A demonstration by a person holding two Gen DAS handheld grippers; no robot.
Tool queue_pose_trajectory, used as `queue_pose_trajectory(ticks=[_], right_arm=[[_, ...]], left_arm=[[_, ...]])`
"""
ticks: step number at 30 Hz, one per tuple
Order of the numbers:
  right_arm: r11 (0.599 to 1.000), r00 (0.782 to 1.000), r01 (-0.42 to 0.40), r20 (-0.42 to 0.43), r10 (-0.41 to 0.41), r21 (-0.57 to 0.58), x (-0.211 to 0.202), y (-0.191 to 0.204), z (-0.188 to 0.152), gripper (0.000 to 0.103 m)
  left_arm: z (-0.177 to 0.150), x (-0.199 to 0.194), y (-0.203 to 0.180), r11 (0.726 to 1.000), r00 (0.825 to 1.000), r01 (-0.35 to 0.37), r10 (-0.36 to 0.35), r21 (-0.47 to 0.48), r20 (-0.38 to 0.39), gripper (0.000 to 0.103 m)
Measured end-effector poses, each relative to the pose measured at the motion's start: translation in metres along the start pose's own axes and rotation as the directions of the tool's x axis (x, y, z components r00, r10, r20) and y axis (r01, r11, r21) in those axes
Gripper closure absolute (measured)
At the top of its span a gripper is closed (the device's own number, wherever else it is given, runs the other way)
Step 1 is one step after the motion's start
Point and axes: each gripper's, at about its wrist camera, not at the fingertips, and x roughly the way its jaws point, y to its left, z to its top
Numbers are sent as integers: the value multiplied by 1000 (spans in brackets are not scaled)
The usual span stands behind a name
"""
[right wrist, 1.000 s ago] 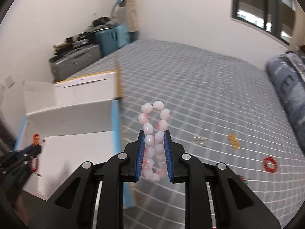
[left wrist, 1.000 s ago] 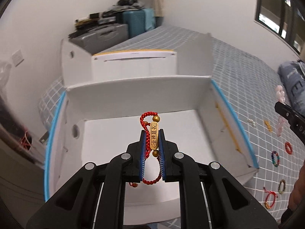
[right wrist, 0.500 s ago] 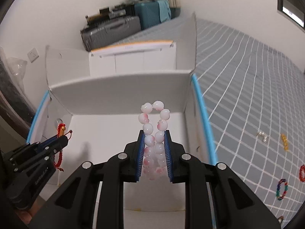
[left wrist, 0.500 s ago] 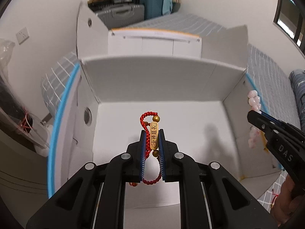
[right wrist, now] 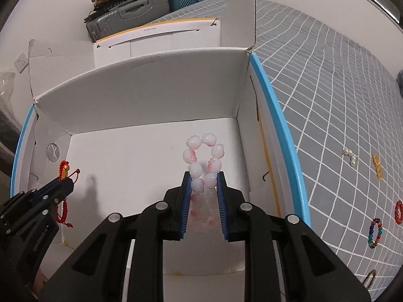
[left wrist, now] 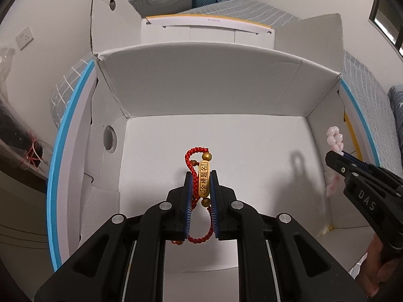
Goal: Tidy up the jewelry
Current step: 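Open both tools to drop the bracelets into the box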
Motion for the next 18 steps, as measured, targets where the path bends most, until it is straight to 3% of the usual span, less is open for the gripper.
queue_pose_trajectory(ticks=[3, 4, 5, 6, 12, 18], right_arm=[[1000, 1000, -5, 4, 5, -7, -2, 1, 1, 82], [1000, 1000, 6, 7, -6, -9, -4, 3, 1, 78], [1000, 1000, 8, 12, -8, -10, -5, 3, 2, 75], [1000, 1000, 6, 18, -6, -12, -7, 3, 2, 69], [1000, 995, 19, 97, -20, 8, -33, 1, 5, 35], [997, 980, 63, 187, -68, 34, -56, -7, 7, 10]], left_arm=[[0, -3, 0, 1000, 1000, -9, 9, 7, 8, 85], [0, -5, 1, 1000, 1000, -5, 5, 5, 12, 81], [0, -6, 2, 1000, 1000, -4, 4, 4, 21, 67], [0, -10, 2, 1000, 999, -6, 6, 0, 35, 56], [-1, -31, 8, 1000, 994, -21, 23, -21, 109, 29], [1, -42, 8, 999, 988, 47, -45, -14, 150, 14]])
